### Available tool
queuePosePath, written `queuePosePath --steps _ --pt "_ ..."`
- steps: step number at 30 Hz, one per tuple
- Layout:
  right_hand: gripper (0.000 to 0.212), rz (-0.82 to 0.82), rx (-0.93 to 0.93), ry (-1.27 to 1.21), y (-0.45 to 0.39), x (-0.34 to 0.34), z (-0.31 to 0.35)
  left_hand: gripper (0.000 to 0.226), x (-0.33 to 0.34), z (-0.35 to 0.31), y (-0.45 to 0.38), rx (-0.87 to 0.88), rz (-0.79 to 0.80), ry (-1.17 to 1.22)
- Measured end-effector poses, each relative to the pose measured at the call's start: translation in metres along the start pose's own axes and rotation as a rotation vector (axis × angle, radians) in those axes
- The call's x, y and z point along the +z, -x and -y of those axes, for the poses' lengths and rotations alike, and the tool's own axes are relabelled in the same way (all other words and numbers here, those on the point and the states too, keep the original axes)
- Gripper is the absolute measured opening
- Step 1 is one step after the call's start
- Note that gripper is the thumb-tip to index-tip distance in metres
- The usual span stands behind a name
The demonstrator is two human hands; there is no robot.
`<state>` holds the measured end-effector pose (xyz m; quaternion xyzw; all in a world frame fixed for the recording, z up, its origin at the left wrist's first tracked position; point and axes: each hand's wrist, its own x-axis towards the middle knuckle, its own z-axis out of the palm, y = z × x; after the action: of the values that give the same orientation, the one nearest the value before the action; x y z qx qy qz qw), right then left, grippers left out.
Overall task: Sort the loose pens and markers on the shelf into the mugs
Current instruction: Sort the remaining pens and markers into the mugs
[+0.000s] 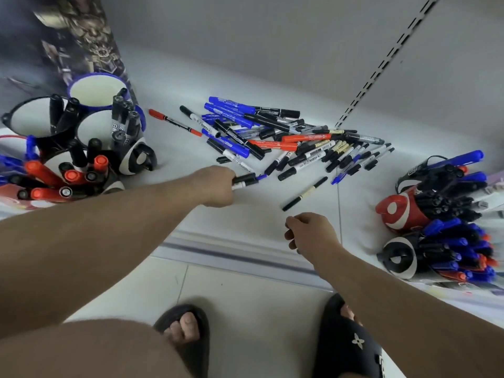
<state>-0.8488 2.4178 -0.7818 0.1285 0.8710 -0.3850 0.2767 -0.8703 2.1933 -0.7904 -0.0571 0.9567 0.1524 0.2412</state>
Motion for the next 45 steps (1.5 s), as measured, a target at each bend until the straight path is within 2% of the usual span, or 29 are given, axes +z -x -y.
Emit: queuePosePath --steps 2,4,6,8,11,14,18,22,24,26,29,31,33,34,36,38,40,43,45 --pt "0.026 -0.02 -0.074 0.048 -0.002 0.003 0.008 0.002 -0.001 0.008 0.008 -0.095 -0.042 0.397" --pt "0.025 -0.029 -0.152 0.126 -0.008 0.009 0.015 0.009 0.0 0.013 0.016 -0.19 -0.038 0.908" --pt "0.021 -0.051 -0.201 0.235 -0.016 0.014 0.019 0.019 0.002 0.016 0.029 -0.276 -0.026 1.285" --pt "0.032 -0.148 -0.175 0.312 -0.026 0.017 0.021 0.025 0.006 0.017 0.041 -0.353 -0.016 1.501" --pt "0.052 -0.356 0.063 0.221 -0.049 0.011 0.016 0.03 0.016 0.017 0.051 -0.424 -0.006 1.659" --pt "0.048 -0.409 0.218 0.135 -0.07 -0.002 0.009 0.033 0.018 0.013 0.052 -0.436 -0.006 1.782" --pt "0.031 -0.342 0.087 0.354 -0.079 -0.015 0.008 0.025 0.021 0.013 0.051 -0.447 -0.019 1.85" --pt "0.018 -0.331 -0.159 0.246 -0.057 -0.002 0.031 0.028 0.033 0.018 0.049 -0.484 -0.085 1.813" --pt "0.015 -0.19 -0.288 0.109 -0.031 0.022 0.053 0.034 0.035 0.017 0.05 -0.471 -0.083 1.836" --pt "0.01 0.038 -0.346 -0.007 -0.002 0.051 0.072 0.04 0.033 0.014 0.053 -0.432 -0.028 1.881" --pt "0.016 0.258 -0.407 0.028 0.019 0.085 0.088 0.038 0.027 0.009 0.057 -0.389 0.043 1.897" --pt "0.018 0.225 -0.431 0.074 0.009 0.089 0.1 0.031 0.026 0.015 0.054 -0.452 -0.041 1.901" --pt "0.011 0.038 -0.49 0.133 -0.019 0.081 0.115 0.024 0.025 0.022 0.052 -0.522 -0.12 1.928" --pt "0.017 -0.059 -0.511 0.181 -0.034 0.078 0.124 0.022 0.026 0.026 0.051 -0.543 -0.138 1.969" --pt "0.055 -0.138 -0.533 0.341 -0.066 0.075 0.139 0.02 0.028 0.03 0.05 -0.562 -0.142 2.057" --pt "0.099 -0.061 -0.511 0.602 -0.087 0.078 0.151 0.019 0.027 0.03 0.051 -0.564 -0.121 2.095" --pt "0.133 0.054 -0.449 0.748 -0.103 0.086 0.157 0.02 0.025 0.03 0.051 -0.558 -0.113 2.101" --pt "0.152 0.073 -0.472 0.949 -0.118 0.098 0.153 0.019 0.023 0.032 0.049 -0.555 -0.132 2.089" --pt "0.144 -0.016 -0.597 1.09 -0.12 0.101 0.142 0.019 0.024 0.032 0.048 -0.555 -0.139 2.085"
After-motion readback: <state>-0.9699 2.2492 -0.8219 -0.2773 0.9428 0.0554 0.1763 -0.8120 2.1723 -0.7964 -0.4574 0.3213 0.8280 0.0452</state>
